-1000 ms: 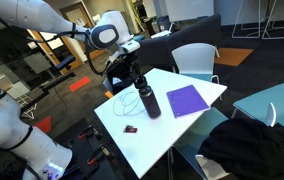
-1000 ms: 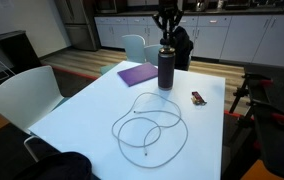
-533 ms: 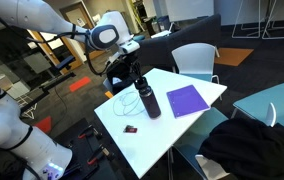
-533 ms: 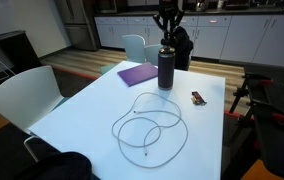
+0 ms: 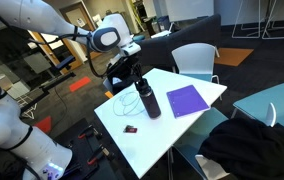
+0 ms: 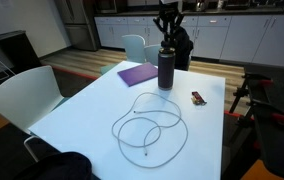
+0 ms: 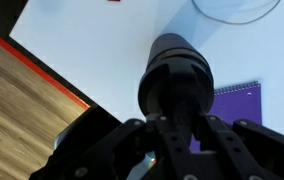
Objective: Pick up the black lid from the table and put it on the bottle.
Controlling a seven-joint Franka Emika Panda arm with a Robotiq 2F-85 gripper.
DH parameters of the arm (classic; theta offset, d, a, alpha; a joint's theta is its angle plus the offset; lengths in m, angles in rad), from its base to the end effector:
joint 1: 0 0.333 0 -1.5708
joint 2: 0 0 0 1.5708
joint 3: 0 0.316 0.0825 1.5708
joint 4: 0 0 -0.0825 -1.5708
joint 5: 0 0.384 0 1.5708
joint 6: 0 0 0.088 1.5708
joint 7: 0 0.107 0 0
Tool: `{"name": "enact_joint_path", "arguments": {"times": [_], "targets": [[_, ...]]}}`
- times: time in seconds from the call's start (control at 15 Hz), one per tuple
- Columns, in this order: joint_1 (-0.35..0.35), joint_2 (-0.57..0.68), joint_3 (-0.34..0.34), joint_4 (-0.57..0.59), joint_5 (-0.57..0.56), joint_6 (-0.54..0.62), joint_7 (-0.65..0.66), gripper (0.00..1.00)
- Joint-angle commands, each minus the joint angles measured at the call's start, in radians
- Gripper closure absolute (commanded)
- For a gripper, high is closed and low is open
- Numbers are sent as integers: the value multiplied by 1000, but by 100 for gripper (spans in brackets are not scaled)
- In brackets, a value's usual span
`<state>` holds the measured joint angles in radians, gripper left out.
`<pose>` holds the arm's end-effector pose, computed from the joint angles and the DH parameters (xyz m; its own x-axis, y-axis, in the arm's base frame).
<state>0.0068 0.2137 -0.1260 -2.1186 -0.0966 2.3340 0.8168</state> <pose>0.5667 -0.0684 0.3133 0.6478 -0.7586 0.0698 -0.7618 -0.6444 0.0666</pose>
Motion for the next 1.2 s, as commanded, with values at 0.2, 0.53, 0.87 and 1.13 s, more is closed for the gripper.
{"name": "enact_joint_path", "arguments": {"times": [0.2, 0.53, 0.87, 1.13], "targets": [[-2, 8, 1, -24, -1, 72, -15, 94], [3, 1, 5, -33, -2, 64, -20, 94], [8, -15, 8, -48, -9, 65, -20, 29], [6, -53, 13, -58, -4, 52, -45, 1]]}}
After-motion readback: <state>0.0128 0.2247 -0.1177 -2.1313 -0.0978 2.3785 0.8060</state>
